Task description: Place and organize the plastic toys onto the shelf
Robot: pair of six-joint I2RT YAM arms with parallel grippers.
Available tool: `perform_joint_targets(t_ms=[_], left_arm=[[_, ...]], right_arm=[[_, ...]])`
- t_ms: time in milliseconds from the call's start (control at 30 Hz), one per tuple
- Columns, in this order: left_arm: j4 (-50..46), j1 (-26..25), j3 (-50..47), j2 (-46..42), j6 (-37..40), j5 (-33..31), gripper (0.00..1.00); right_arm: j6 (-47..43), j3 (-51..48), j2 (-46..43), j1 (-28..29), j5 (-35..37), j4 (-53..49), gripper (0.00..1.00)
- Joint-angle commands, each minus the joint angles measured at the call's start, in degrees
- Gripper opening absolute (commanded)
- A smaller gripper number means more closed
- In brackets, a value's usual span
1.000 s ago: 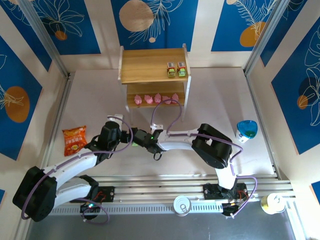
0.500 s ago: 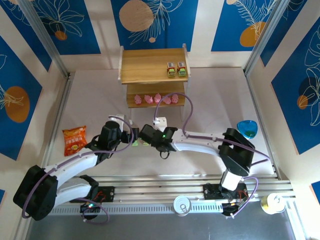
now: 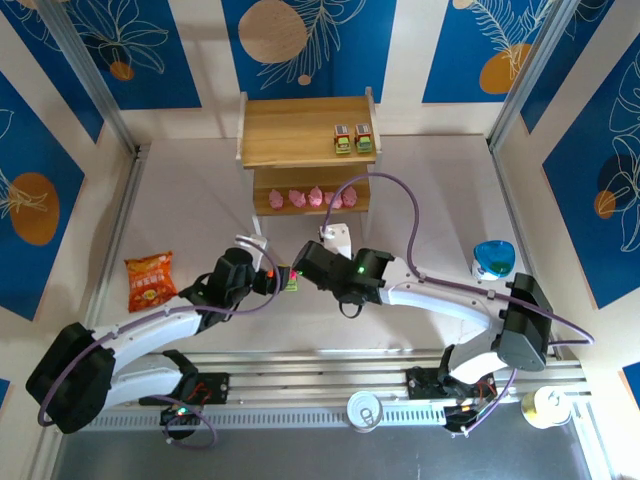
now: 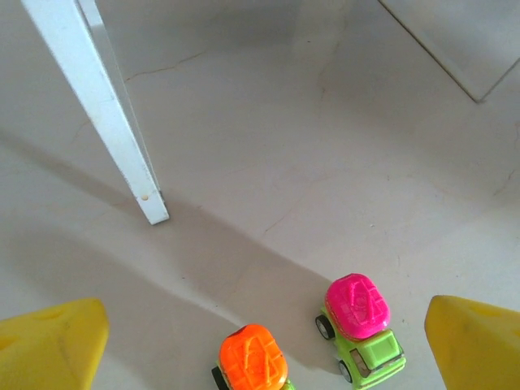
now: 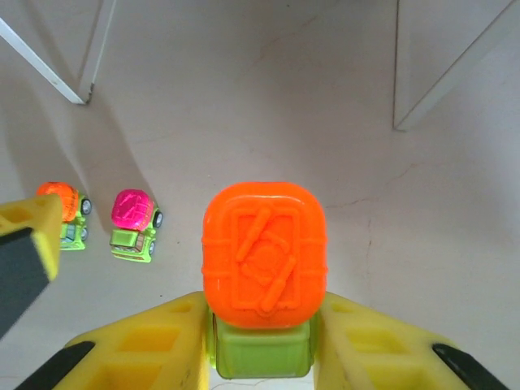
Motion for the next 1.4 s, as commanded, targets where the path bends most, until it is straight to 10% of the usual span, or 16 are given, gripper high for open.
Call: perform_joint_targets(t_ms=[0,700,1367], left_arm=[[0.1,-1.9,2.2,0.2,2.4,-3.2,1.0],[-0.3,-4.8,3.3,0.8,4.3,-5.8,1.0],[-0.1,-4.6,3.5,1.5,3.8,-6.4,1.0]], right_arm=[[-2.9,4.2,-2.5,0.3,1.9,-4.1,0.32],[-14.6,27.1,1.2,-2.2,1.3,-8.6,0.31],[-23.9,66.3,22.7,-11.6,-3.2,-18.6,0.31]])
